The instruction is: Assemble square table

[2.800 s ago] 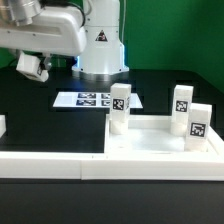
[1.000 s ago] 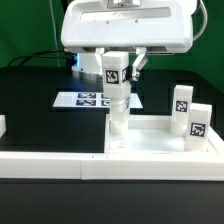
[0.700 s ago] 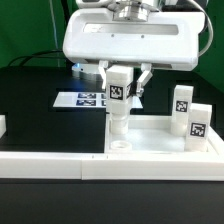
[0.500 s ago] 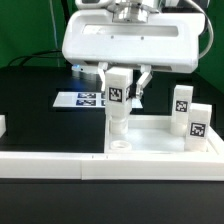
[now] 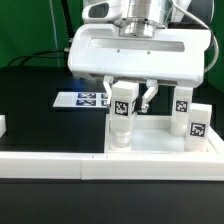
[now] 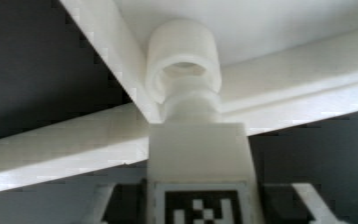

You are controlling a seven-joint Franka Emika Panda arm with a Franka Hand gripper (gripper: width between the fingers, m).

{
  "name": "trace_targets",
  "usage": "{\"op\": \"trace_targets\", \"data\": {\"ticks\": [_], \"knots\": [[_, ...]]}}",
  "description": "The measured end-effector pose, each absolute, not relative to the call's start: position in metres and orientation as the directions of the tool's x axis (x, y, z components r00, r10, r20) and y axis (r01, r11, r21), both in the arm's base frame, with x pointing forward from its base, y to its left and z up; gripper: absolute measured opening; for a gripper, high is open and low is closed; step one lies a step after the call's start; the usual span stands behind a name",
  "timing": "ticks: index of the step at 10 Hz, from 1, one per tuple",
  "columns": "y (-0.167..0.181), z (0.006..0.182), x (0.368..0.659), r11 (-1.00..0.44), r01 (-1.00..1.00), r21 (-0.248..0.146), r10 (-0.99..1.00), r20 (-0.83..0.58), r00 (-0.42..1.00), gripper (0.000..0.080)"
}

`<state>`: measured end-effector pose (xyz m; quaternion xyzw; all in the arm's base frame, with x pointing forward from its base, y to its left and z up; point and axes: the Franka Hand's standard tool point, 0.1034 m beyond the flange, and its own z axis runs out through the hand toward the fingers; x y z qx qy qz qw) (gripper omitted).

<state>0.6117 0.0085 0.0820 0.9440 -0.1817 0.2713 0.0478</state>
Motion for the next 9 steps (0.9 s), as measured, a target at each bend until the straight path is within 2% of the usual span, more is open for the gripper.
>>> {"op": "trace_targets", "data": {"ticks": [6,9], "knots": [[0.009,0.063,0.605,-0.933,-0.359,0.017,-0.294,0.536,0.791,0.0287],[0.009,0.063,0.609,-0.938,-0.345,0.011,-0.27,0.598,0.755,0.0287]]}}
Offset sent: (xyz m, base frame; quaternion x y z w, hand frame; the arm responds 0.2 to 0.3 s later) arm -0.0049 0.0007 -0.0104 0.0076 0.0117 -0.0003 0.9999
